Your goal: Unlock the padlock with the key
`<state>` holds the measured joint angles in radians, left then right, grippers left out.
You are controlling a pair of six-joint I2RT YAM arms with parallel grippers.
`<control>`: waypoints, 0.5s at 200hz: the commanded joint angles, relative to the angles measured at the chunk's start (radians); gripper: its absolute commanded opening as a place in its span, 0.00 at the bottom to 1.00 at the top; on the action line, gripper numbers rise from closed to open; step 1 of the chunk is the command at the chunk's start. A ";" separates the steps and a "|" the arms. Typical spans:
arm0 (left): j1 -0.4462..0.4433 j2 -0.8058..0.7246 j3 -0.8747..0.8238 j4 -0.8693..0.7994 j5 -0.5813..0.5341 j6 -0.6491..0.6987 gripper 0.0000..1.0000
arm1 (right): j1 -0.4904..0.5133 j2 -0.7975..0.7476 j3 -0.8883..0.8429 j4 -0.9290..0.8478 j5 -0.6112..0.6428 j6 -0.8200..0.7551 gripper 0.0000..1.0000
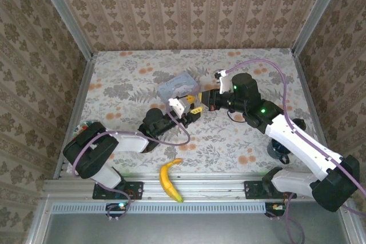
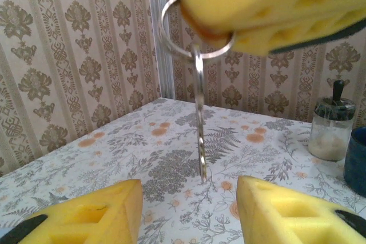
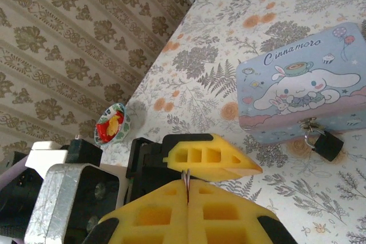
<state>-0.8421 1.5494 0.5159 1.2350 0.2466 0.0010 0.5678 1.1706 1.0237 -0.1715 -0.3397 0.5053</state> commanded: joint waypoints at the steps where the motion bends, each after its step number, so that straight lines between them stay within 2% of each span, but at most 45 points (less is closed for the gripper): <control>1: 0.006 0.002 0.032 0.029 -0.004 0.016 0.48 | 0.004 -0.018 -0.019 0.022 -0.038 0.013 0.00; 29: 0.014 -0.006 0.038 0.029 0.010 0.003 0.46 | 0.004 -0.022 -0.030 0.024 -0.035 0.013 0.00; 100: 0.028 -0.005 0.037 0.027 0.022 -0.014 0.26 | 0.003 -0.021 -0.039 0.030 -0.032 0.014 0.00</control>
<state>-0.8230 1.5494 0.5327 1.2354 0.2512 -0.0071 0.5678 1.1706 0.9966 -0.1600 -0.3531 0.5056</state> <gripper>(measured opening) 0.281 0.058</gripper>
